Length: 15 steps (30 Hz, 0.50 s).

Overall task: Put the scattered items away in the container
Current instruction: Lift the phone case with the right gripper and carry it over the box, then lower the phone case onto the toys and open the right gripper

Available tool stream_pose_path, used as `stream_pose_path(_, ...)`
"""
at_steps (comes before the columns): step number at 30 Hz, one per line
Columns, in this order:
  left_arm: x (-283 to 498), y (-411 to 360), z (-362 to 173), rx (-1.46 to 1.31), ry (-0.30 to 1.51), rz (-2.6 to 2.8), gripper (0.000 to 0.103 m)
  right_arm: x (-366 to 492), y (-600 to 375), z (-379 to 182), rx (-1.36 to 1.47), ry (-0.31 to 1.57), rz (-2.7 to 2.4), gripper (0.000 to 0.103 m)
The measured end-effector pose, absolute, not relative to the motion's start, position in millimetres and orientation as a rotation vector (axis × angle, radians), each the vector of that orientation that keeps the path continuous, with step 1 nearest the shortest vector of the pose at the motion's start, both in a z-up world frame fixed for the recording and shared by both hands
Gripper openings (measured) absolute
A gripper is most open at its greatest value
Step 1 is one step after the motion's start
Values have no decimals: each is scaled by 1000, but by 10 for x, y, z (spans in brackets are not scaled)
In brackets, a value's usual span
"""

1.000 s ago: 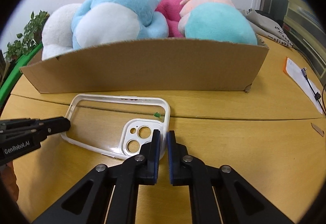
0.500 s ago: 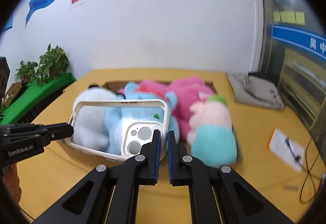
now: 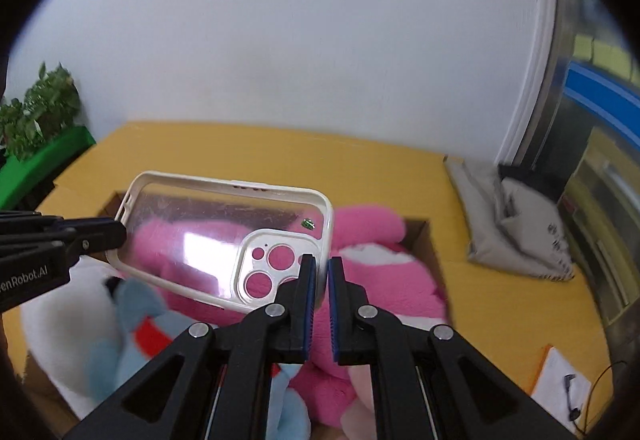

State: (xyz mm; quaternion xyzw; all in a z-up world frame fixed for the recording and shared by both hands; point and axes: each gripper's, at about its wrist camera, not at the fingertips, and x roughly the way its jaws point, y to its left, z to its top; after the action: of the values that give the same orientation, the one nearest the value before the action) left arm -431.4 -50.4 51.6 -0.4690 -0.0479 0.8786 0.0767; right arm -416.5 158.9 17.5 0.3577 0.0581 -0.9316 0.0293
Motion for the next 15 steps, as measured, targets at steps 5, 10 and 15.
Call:
stream_pose_path(5, -4258, -548, 245, -1435, -162, 2629, 19, -4267, 1621, -254, 1208, 175, -2804, 6)
stream_pose_path(10, -3866, -732, 638, -1320, -114, 2789, 64, -4015, 1768, 56, 1078, 120, -2896, 80)
stream_pose_path(15, -3001, -855, 762, -1175, -23, 2873, 77, -3229, 2034, 248, 966, 8, -2877, 83)
